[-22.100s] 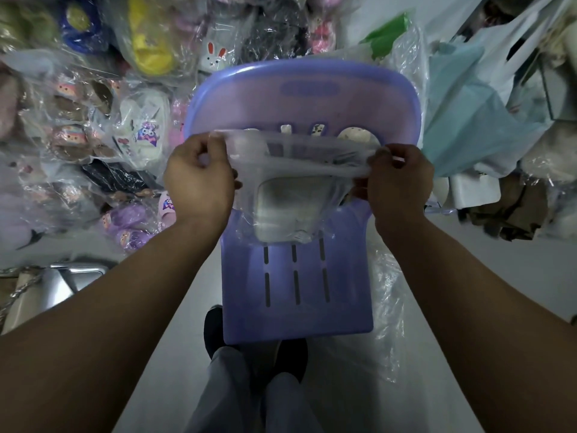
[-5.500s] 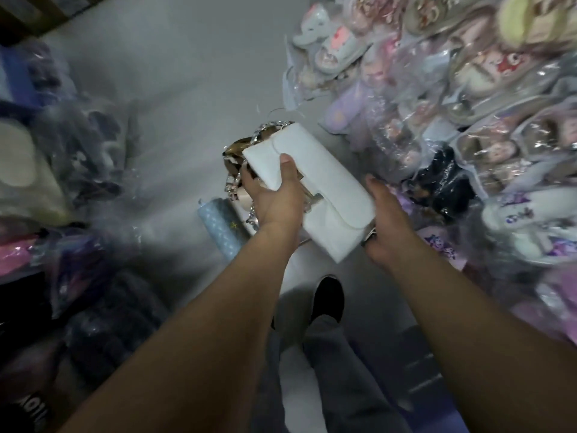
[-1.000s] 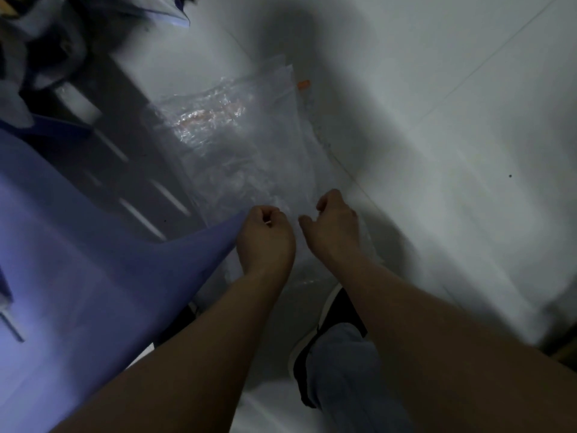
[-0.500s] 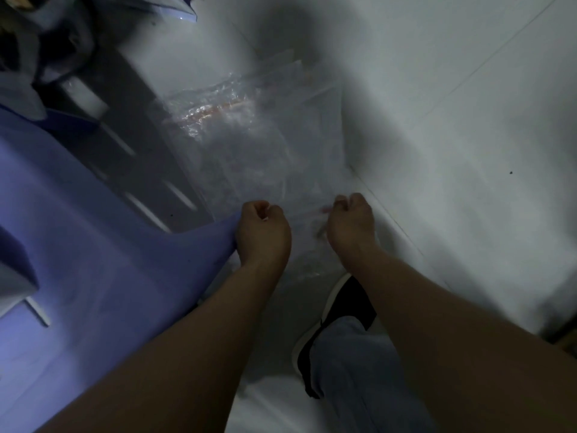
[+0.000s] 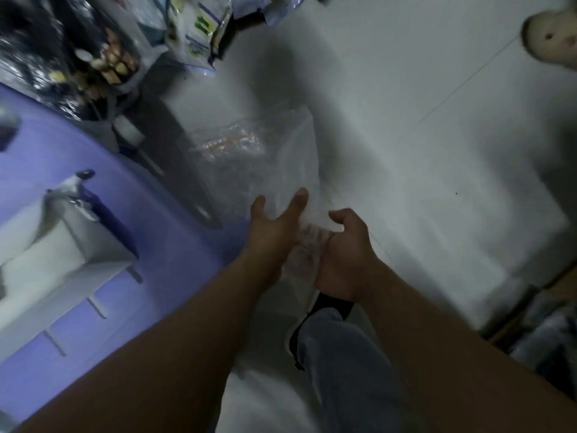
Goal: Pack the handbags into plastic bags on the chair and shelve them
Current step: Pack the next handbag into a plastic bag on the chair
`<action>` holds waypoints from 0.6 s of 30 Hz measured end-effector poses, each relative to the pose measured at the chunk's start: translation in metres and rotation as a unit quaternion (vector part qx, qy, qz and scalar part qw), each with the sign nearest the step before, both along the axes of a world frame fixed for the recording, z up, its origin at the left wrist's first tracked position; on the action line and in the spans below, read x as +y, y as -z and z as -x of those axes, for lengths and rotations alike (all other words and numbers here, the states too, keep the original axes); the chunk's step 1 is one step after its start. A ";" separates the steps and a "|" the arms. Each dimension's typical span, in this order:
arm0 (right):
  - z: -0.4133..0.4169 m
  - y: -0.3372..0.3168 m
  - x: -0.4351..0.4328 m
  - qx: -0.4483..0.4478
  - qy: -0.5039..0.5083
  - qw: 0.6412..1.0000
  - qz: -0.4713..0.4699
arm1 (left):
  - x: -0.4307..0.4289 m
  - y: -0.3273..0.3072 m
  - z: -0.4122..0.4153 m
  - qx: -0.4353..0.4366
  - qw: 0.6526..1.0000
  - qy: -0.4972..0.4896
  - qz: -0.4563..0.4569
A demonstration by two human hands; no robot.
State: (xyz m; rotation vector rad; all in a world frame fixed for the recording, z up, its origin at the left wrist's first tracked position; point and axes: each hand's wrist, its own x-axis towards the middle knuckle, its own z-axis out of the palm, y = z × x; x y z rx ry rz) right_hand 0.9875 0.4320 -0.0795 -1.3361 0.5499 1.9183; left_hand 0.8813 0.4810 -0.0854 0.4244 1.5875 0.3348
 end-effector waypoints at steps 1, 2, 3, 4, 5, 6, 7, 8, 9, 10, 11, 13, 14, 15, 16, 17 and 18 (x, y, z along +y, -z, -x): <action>0.002 -0.015 0.003 0.010 0.001 1.000 0.006 | 0.008 -0.013 0.005 0.025 0.996 0.043 -0.069; 0.006 -0.029 0.008 -0.001 -0.001 1.000 0.018 | 0.018 -0.027 0.011 0.056 0.987 0.084 -0.124; 0.010 -0.042 0.014 -0.020 -0.008 1.000 0.021 | 0.027 -0.043 0.018 0.074 0.975 0.123 -0.170; 0.013 -0.056 0.020 -0.047 -0.010 0.999 0.018 | 0.036 -0.058 0.026 0.096 0.960 0.164 -0.207; 0.017 -0.070 0.028 -0.079 0.011 0.997 0.018 | 0.045 -0.071 0.037 0.121 0.939 0.214 -0.242; 0.019 -0.080 0.034 -0.123 0.052 0.991 0.023 | 0.053 -0.087 0.050 0.145 0.910 0.267 -0.282; 0.023 -0.089 0.042 -0.157 0.100 0.982 0.016 | 0.059 -0.099 0.066 0.153 0.881 0.305 -0.327; 0.027 -0.098 0.051 -0.150 0.148 0.977 -0.023 | 0.064 -0.114 0.084 0.147 0.854 0.334 -0.371; 0.031 -0.107 0.062 -0.110 0.171 0.976 -0.072 | 0.067 -0.127 0.105 0.142 0.826 0.360 -0.411; 0.039 -0.117 0.074 -0.060 0.159 0.979 -0.116 | 0.069 -0.137 0.127 0.146 0.798 0.388 -0.437; 0.048 -0.126 0.088 -0.032 0.115 0.984 -0.134 | 0.071 -0.149 0.150 0.160 0.773 0.418 -0.449; 0.075 -0.140 0.118 -0.046 -0.021 0.988 -0.143 | 0.070 -0.164 0.192 0.215 0.740 0.476 -0.424; 0.091 -0.144 0.131 -0.085 -0.106 0.980 -0.148 | 0.066 -0.170 0.212 0.251 0.728 0.490 -0.408; 0.112 -0.148 0.142 -0.117 -0.191 0.962 -0.158 | 0.059 -0.175 0.230 0.278 0.727 0.491 -0.392; 0.133 -0.150 0.148 -0.125 -0.254 0.945 -0.167 | 0.052 -0.179 0.247 0.304 0.734 0.475 -0.378; 0.156 -0.154 0.152 -0.123 -0.300 0.929 -0.175 | 0.044 -0.183 0.262 0.336 0.743 0.450 -0.364; 0.179 -0.158 0.153 -0.136 -0.331 0.916 -0.183 | 0.036 -0.186 0.276 0.369 0.758 0.417 -0.339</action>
